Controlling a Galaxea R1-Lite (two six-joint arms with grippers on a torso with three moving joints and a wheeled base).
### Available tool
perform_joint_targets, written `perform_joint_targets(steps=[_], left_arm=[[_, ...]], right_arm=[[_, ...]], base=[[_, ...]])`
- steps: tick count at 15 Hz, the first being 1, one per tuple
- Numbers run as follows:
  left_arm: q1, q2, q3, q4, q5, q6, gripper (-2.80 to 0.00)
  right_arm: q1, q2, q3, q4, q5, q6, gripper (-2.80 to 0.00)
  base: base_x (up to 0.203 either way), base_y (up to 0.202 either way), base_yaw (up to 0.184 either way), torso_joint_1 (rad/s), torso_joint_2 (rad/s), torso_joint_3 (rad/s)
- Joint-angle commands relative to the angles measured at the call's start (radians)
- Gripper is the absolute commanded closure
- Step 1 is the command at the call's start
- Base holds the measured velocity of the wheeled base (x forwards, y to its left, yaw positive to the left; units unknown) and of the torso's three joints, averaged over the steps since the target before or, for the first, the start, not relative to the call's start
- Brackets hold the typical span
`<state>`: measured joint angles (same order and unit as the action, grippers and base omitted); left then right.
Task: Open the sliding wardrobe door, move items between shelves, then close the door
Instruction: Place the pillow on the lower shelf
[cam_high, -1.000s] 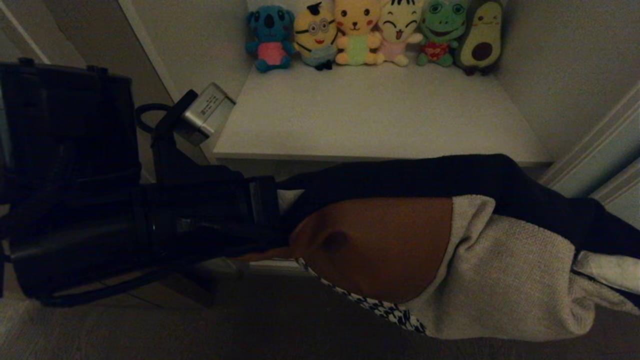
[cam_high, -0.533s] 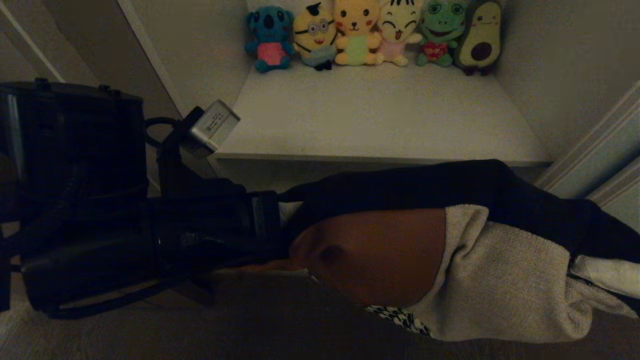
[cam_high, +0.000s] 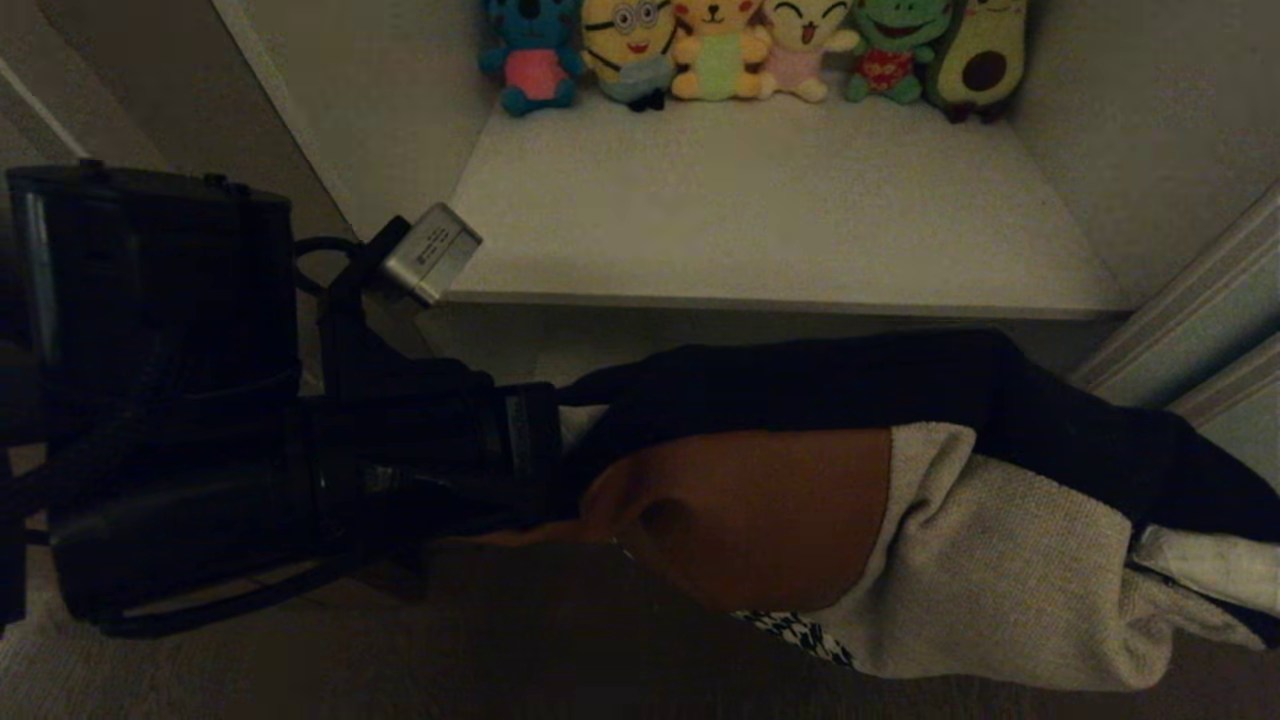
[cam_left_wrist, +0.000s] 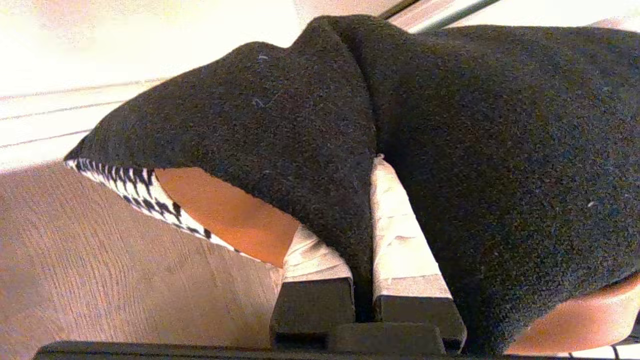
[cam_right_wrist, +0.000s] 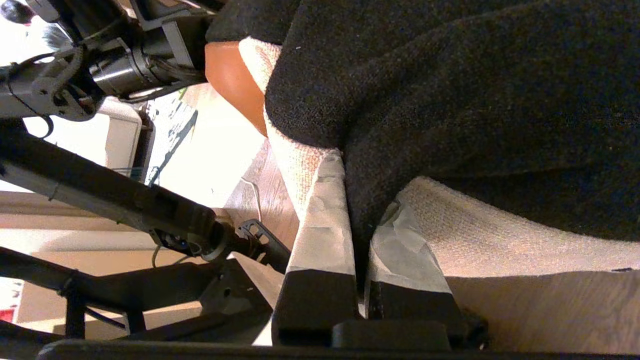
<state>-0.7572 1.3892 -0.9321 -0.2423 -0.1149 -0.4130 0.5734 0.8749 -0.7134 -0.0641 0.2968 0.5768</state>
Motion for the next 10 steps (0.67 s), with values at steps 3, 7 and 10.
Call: perform_joint_targets(steps=[3,7,10], left_arm=[[-0.001,0.002,0.012,-0.002,-0.002,-0.004,0.0],[-0.001,-0.006,0.036,-0.002,-0.005,-0.003,0.0],[-0.001,-0.006,0.047,-0.002,-0.005,-0.002,0.0]], right_arm=[[0.0,0.009,0.02,-0.002,0.002,0.005,0.0],[0.0,0.001,0.034,-0.001,0.004,0.004,0.0],[0.002,-0.006,0.06,-0.002,0.005,0.003,0.0]], base=[[0.0,0.0,0.0,0.001,0.0,-0.193],[0.0,0.0,0.0,0.005,0.0,-0.197],[0.0,0.0,0.0,0.005,0.0,-0.199]])
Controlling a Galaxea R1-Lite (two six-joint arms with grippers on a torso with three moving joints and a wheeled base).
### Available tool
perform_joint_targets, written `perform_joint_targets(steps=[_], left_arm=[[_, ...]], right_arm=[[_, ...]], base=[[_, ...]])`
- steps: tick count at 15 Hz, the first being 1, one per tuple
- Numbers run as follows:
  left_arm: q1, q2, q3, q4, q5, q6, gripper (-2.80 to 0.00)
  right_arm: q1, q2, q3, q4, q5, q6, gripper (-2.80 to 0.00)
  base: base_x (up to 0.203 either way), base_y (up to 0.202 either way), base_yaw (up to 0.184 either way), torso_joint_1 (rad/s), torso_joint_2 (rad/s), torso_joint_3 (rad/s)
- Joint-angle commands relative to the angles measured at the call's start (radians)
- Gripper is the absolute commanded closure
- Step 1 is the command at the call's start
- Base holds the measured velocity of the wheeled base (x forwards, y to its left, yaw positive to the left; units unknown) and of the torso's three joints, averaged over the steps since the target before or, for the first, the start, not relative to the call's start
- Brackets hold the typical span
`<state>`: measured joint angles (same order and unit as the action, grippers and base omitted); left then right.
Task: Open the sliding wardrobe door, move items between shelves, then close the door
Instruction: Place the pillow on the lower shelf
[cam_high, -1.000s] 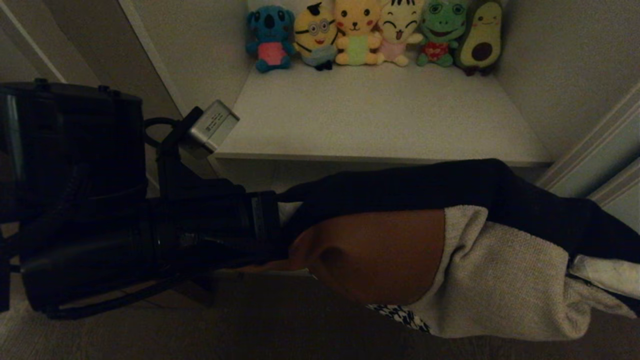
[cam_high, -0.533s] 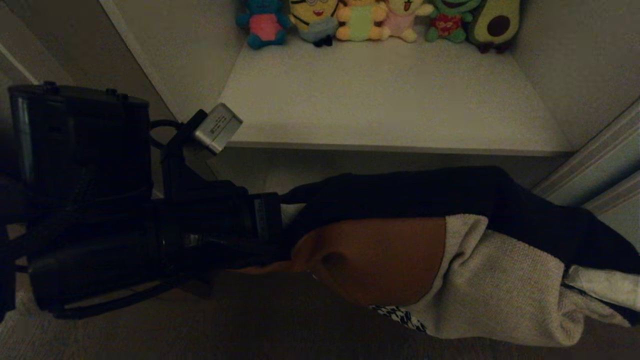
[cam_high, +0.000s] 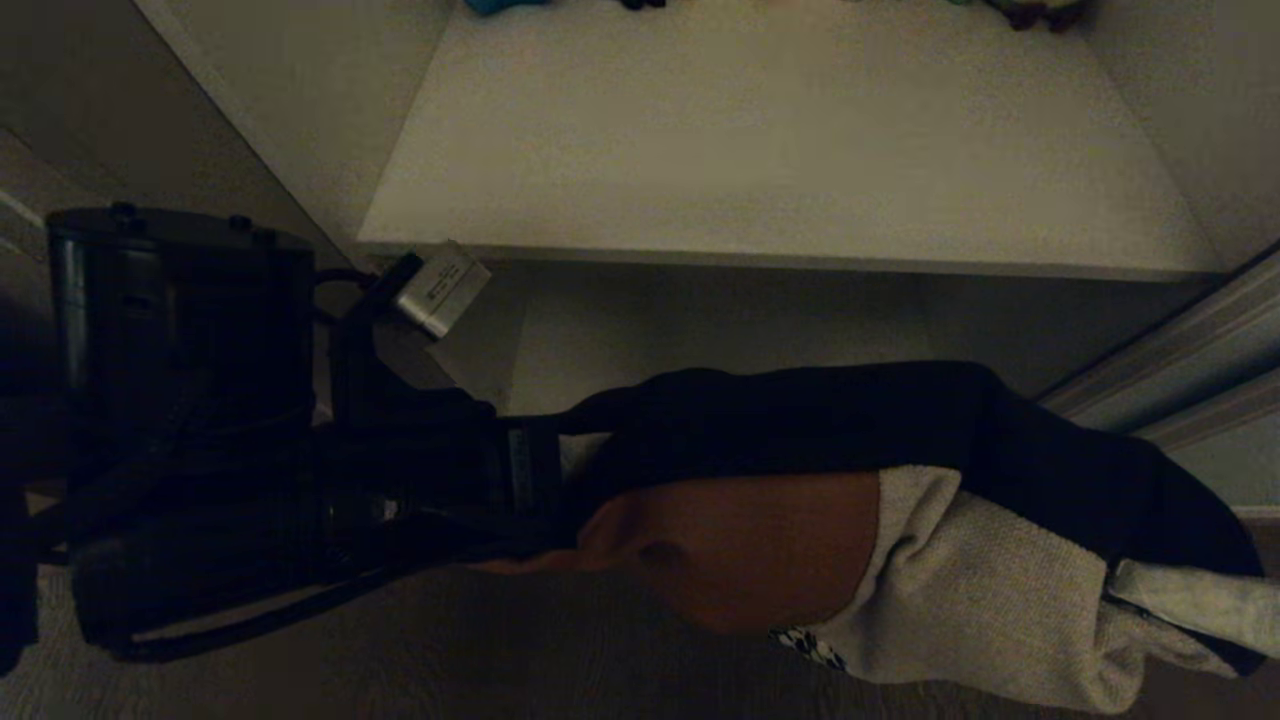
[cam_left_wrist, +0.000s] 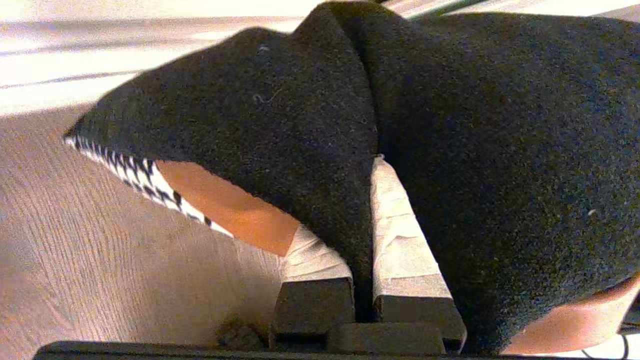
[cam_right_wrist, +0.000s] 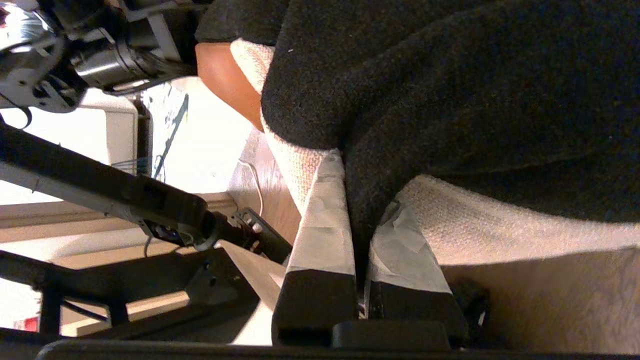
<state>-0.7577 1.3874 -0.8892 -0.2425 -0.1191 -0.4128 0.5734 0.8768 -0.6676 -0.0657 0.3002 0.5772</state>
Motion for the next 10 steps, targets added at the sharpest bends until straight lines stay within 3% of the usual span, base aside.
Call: perform_joint_targets(steps=[1,10], left_arm=[[0.0,-0.005,0.004,0.001,-0.001,-0.001,0.0],[0.0,-0.004,0.033,-0.001,-0.001,-0.001,0.0]], right_arm=[[0.002,-0.017,0.03,-0.001,0.003,0.001,0.0],[0.014,-0.05,0.092,-0.002,0.033,-0.005,0.0]], base=[[0.0,0.0,0.0,0.002,0.0,-0.194],[0.0,0.0,0.0,0.005,0.0,-0.199]])
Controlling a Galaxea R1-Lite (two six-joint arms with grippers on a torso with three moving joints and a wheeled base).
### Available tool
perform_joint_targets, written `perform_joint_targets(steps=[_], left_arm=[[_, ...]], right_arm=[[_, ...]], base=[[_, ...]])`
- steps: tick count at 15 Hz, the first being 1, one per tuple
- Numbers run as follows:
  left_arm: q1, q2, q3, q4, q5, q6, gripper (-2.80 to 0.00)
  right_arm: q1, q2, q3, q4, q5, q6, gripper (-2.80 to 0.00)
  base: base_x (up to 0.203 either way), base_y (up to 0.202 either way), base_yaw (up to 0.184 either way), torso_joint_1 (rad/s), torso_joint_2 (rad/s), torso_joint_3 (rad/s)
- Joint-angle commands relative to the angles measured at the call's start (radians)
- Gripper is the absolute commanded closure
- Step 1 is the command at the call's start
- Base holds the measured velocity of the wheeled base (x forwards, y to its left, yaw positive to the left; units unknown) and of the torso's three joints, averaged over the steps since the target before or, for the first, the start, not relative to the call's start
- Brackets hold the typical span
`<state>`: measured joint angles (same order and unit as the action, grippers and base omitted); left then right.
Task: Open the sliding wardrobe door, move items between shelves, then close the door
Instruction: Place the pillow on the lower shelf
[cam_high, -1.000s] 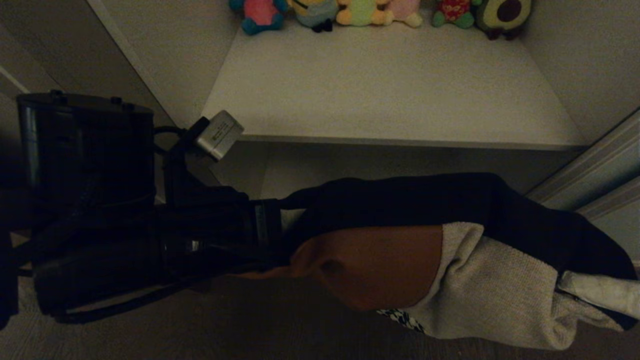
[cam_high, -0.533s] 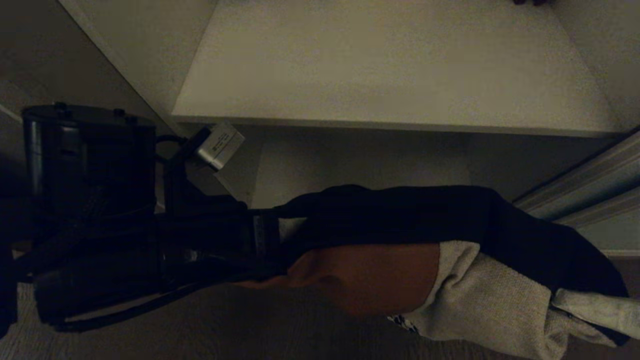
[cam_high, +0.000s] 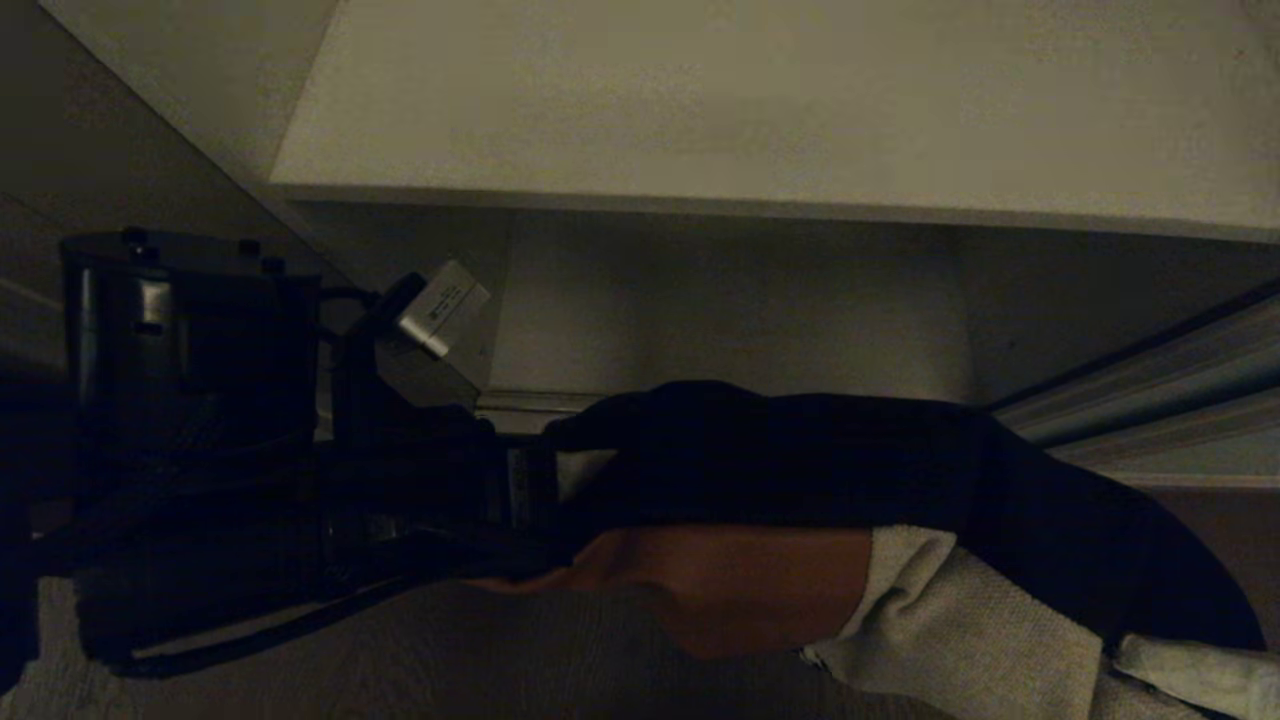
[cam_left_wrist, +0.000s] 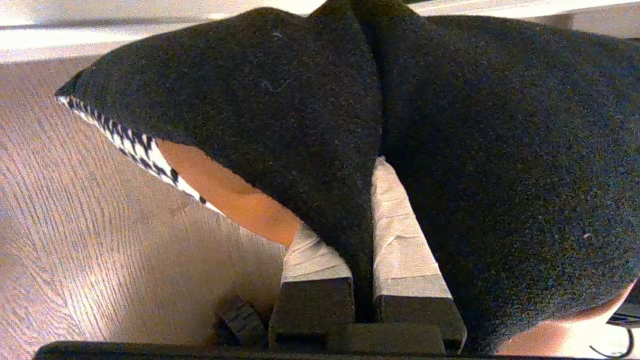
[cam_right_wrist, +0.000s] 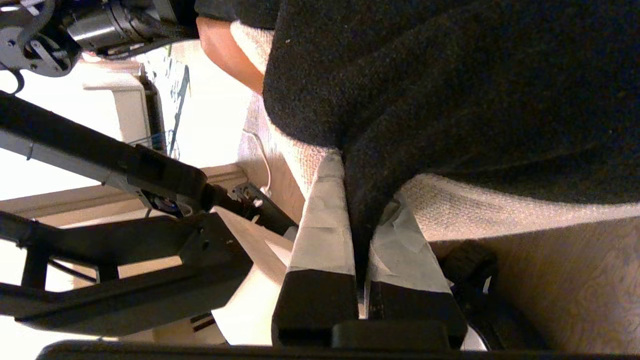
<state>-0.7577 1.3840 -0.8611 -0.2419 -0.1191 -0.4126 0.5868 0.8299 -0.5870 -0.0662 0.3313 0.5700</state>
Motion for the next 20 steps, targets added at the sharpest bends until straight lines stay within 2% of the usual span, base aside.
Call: perform_joint_targets(steps=[1,10,15,17,20], left_arm=[[0.0,0.002,0.006,-0.002,-0.001,-0.002,0.0],[0.003,0.024,-0.019,-0.005,0.003,0.003,0.0],[0.012,0.064,-0.039,-0.005,0.01,-0.001,0.0],[0.03,0.085,-0.058,-0.01,0.041,-0.001,0.0],[0.034,0.121,-0.114,-0.029,0.124,0.01,0.0]], right_arm=[[0.001,0.002,0.017,-0.003,0.002,0.002,0.0],[-0.001,0.044,0.041,-0.032,0.014,0.004,0.0],[-0.012,0.096,0.055,-0.107,0.012,0.009,0.0],[-0.016,0.128,0.052,-0.132,0.012,0.006,0.0],[-0.047,0.205,0.035,-0.206,0.011,-0.003,0.0]], base=[[0.0,0.0,0.0,0.007,0.0,-0.198],[0.0,0.0,0.0,0.004,0.0,-0.195],[0.0,0.0,0.0,0.002,0.0,-0.146],[0.0,0.0,0.0,0.001,0.0,-0.016],[0.0,0.0,0.0,0.0,0.0,0.0]])
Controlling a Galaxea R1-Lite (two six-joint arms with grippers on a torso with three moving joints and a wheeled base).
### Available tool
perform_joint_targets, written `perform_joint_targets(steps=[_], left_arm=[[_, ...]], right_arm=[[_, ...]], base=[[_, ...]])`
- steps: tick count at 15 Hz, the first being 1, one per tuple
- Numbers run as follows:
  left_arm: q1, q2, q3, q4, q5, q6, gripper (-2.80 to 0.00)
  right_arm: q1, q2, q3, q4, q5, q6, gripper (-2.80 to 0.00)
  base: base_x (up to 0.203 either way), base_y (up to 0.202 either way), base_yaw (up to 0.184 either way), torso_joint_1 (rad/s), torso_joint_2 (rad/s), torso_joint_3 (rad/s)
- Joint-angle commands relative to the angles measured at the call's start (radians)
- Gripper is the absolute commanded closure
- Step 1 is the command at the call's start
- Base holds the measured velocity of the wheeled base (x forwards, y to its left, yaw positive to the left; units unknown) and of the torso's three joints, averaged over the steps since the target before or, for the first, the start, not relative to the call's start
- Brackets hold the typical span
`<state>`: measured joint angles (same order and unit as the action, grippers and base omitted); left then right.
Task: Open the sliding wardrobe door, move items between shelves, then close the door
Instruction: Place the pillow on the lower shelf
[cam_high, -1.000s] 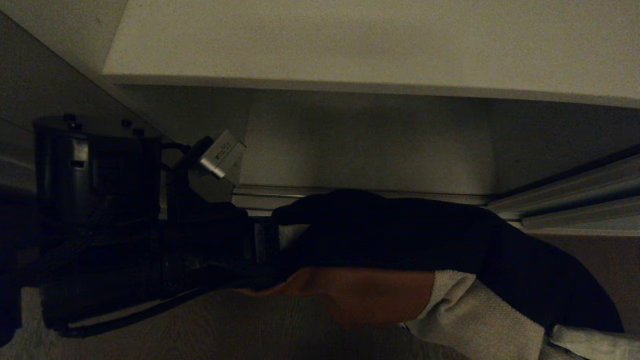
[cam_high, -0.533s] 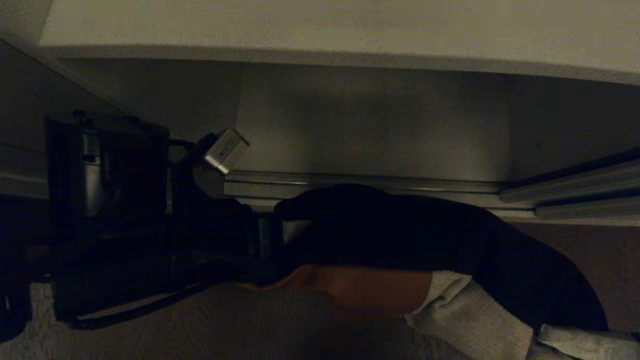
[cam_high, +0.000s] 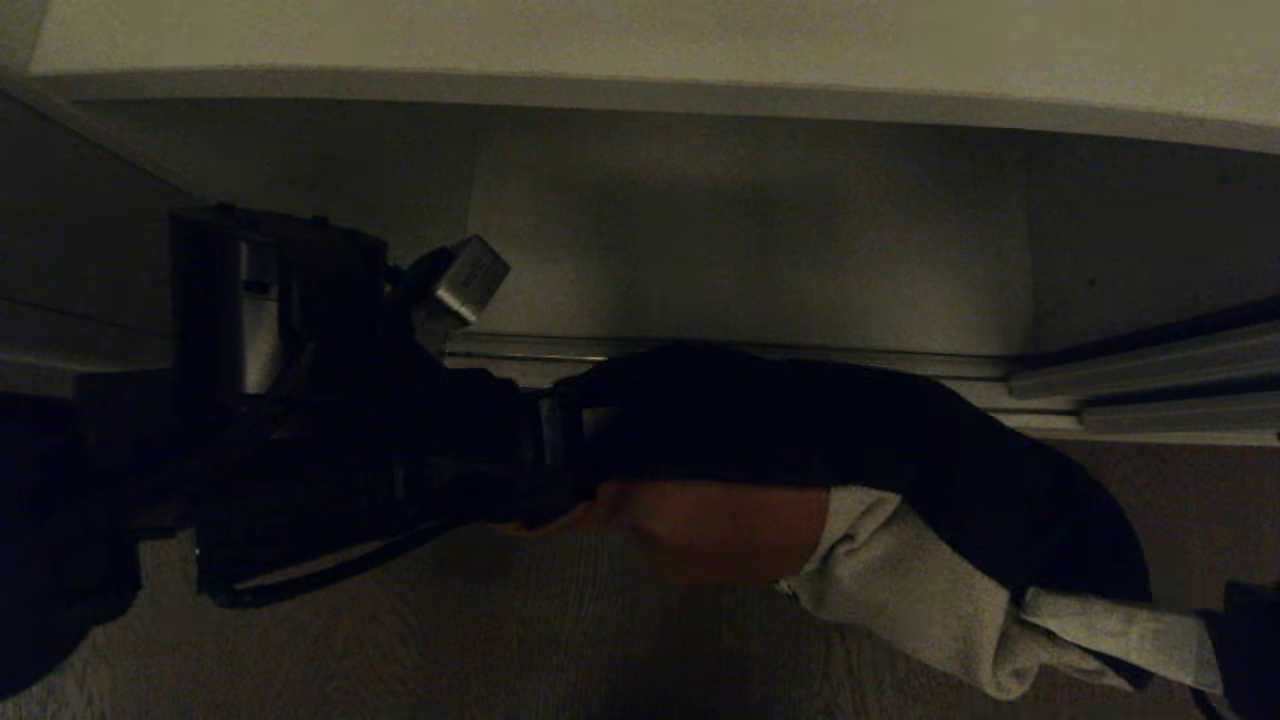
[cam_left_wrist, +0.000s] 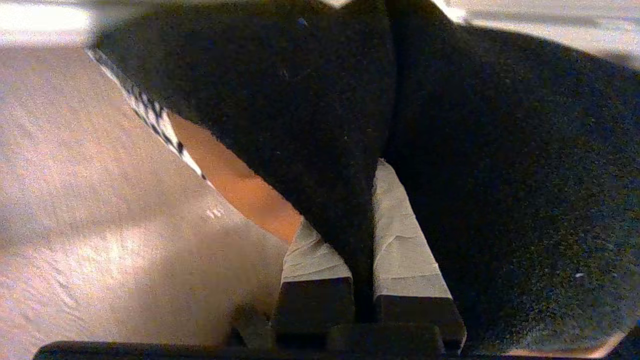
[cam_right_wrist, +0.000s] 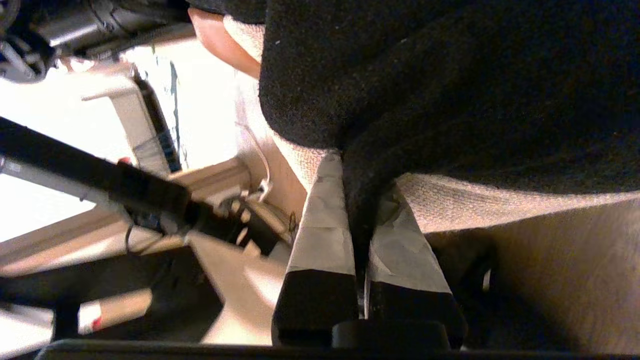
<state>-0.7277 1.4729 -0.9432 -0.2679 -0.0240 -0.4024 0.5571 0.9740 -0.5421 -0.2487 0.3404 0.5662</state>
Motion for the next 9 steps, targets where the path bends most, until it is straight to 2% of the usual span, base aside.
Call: perform_joint_targets(steps=[1,4,6,9], left_arm=[[0.011,0.042,-0.054,-0.005,0.05,0.004,0.0],[0.056,0.118,-0.128,-0.021,0.064,0.031,0.0],[0.091,0.164,-0.16,-0.121,0.071,0.031,0.0],[0.11,0.18,-0.211,-0.153,0.072,0.036,0.0]], right_arm=[[-0.044,0.089,-0.025,-0.046,0.002,-0.004,0.0],[-0.13,0.192,-0.065,-0.097,0.003,-0.057,0.0],[-0.191,0.25,-0.092,-0.169,0.004,-0.091,0.0],[-0.228,0.271,-0.15,-0.199,0.006,-0.101,0.0]], base=[[0.0,0.0,0.0,0.0,0.0,0.0],[0.0,0.0,0.0,0.0,0.0,0.0],[0.0,0.0,0.0,0.0,0.0,0.0],[0.0,0.0,0.0,0.0,0.0,0.0]])
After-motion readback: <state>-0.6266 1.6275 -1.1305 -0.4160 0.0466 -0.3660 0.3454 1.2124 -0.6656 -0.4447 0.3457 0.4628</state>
